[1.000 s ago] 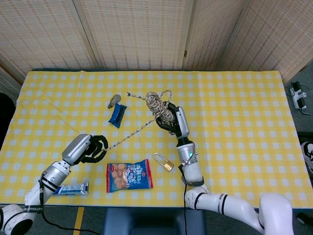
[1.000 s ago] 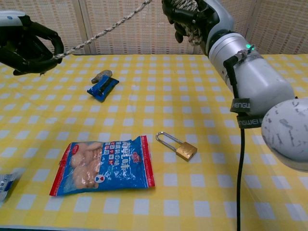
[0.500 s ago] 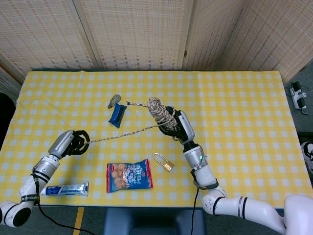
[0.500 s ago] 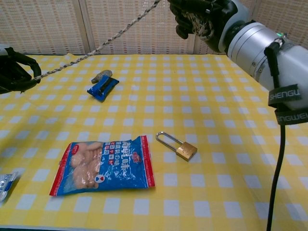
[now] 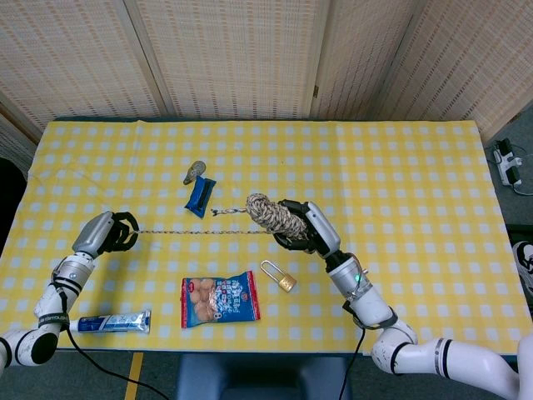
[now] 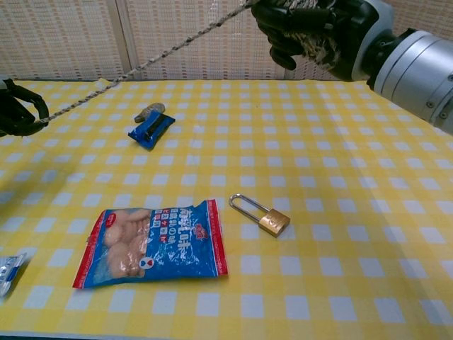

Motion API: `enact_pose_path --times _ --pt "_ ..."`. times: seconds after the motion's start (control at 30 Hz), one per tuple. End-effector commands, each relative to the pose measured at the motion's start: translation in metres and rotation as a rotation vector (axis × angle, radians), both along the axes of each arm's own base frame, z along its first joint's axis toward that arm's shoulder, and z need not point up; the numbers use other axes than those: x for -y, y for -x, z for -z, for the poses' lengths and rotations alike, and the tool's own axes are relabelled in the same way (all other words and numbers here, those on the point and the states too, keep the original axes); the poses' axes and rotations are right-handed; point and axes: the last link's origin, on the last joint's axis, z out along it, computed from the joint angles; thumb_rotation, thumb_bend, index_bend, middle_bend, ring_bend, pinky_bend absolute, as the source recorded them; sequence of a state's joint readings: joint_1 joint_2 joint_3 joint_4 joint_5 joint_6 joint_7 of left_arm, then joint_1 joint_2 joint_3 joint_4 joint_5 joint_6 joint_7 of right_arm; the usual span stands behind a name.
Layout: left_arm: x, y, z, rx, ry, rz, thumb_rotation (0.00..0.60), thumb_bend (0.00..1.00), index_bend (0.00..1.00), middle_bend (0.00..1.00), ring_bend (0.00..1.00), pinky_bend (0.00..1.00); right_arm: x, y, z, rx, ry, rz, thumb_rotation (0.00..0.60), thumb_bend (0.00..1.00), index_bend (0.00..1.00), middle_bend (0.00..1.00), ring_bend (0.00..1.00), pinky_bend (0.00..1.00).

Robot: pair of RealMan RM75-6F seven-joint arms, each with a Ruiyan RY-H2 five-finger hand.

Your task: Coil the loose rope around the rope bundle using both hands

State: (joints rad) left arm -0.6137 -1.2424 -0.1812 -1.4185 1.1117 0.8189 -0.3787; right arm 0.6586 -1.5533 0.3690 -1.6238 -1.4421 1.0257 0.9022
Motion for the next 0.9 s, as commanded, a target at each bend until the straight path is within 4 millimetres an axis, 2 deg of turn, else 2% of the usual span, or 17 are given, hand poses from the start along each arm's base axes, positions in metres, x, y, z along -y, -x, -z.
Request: enact_pose_path --times 0.03,0.2,0.5,0.9 --pt "-0.006 -0.008 -0.002 -0.013 -0.015 0.021 0.600 0.58 0.73 0.89 0.87 0.83 -0.004 0.004 0.000 -0.038 -0.014 -0.044 0.600 0.65 0.98 0.80 0.89 0.80" --pt "-0.012 -0.029 -0.012 -0.039 -0.048 0.100 0.600 0.58 0.73 0.89 0.87 0.83 -0.006 0.006 0.004 -0.125 -0.003 -0.088 0.600 0.65 0.98 0.80 0.88 0.80" --pt "-0.015 -0.077 -0.020 -0.218 -0.102 0.318 0.600 0.58 0.73 0.89 0.87 0.83 -0.013 -0.006 0.016 -0.289 0.004 -0.164 0.600 0.65 0.98 0.80 0.88 0.80" --pt "-0.017 -0.150 -0.021 -0.245 -0.180 0.501 0.600 0.58 0.72 0.89 0.87 0.83 -0.026 -0.029 0.066 -0.453 -0.096 -0.192 0.600 0.65 0.98 0.81 0.89 0.80"
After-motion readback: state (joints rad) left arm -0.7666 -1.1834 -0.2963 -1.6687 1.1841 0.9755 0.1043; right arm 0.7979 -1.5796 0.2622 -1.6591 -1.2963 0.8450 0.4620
